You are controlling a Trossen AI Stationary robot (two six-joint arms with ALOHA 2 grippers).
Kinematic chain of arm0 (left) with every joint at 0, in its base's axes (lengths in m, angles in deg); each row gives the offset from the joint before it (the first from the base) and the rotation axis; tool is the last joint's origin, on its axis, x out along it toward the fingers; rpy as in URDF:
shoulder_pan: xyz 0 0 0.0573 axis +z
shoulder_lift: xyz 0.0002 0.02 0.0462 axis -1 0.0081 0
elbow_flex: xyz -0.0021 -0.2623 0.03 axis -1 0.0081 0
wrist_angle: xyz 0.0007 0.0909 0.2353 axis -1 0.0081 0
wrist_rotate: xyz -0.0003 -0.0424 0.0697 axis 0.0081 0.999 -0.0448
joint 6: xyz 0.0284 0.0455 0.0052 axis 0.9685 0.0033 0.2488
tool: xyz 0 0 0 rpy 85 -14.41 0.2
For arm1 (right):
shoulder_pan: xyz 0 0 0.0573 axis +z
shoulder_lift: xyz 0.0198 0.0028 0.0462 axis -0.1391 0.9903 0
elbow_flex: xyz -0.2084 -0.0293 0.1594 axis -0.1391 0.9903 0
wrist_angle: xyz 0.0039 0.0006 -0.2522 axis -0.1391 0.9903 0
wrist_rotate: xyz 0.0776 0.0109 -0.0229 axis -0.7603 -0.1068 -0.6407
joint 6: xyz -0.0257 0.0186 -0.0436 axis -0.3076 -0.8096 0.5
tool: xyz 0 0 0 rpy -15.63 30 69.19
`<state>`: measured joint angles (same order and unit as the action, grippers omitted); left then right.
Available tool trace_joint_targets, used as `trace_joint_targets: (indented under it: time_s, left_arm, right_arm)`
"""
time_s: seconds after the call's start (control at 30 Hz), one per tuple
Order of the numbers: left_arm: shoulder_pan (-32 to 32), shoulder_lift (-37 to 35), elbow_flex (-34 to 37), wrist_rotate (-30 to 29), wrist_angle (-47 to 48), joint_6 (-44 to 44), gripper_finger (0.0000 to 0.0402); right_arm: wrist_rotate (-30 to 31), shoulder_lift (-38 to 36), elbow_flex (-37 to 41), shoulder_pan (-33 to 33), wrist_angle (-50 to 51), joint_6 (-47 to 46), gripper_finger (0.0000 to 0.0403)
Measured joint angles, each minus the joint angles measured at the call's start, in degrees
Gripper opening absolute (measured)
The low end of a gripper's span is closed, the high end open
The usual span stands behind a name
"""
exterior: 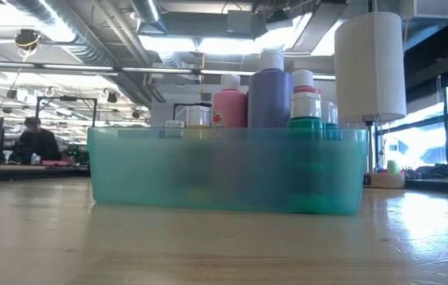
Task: Pick & Place Paint Supplies
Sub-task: Put the black eyeshadow brush into the green cup
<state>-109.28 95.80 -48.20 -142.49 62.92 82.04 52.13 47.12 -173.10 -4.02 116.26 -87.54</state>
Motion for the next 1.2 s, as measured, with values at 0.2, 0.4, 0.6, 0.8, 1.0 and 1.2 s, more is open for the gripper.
trace_joint_targets:
  time_s: [0.2,0.4,0.6,0.8,1.0,1.2]
  left_arm:
    - [-0.11,0.33,0.0,0.57,0.49,-0.15,0.0002]
    - [0.08,0.33,0.0,0.65,1.05,-0.94,0.0002]
    - [1.0,0.33,0.0,1.32,1.05,-1.21,0.0002]
    - [1.14,0.33,0.0,2.41,0.96,-2.47,0.0002]
    - [1.22,0.33,0.0,2.49,0.95,-2.49,0.0002]
    - [1.55,0.98,-0.04,2.23,0.49,-2.18,0.0002]
  right_arm:
    - [0.76,-0.82,0.0,-0.54,0.47,-0.21,0.0224]
    - [1.17,-2.69,0.0,-1.36,0.47,-0.85,0.0224]
    - [-4.9,-2.56,-0.02,-1.31,-2.1,0.35,0.0224]
    - [-5.84,-1.03,0.02,-1.34,-4.99,1.96,0.0224]
    - [-8.87,-0.92,0.0,-2.23,-6.84,2.0,0.0224]
    - [-9.95,-0.64,-0.03,-2.52,-7.06,2.01,0.0224]
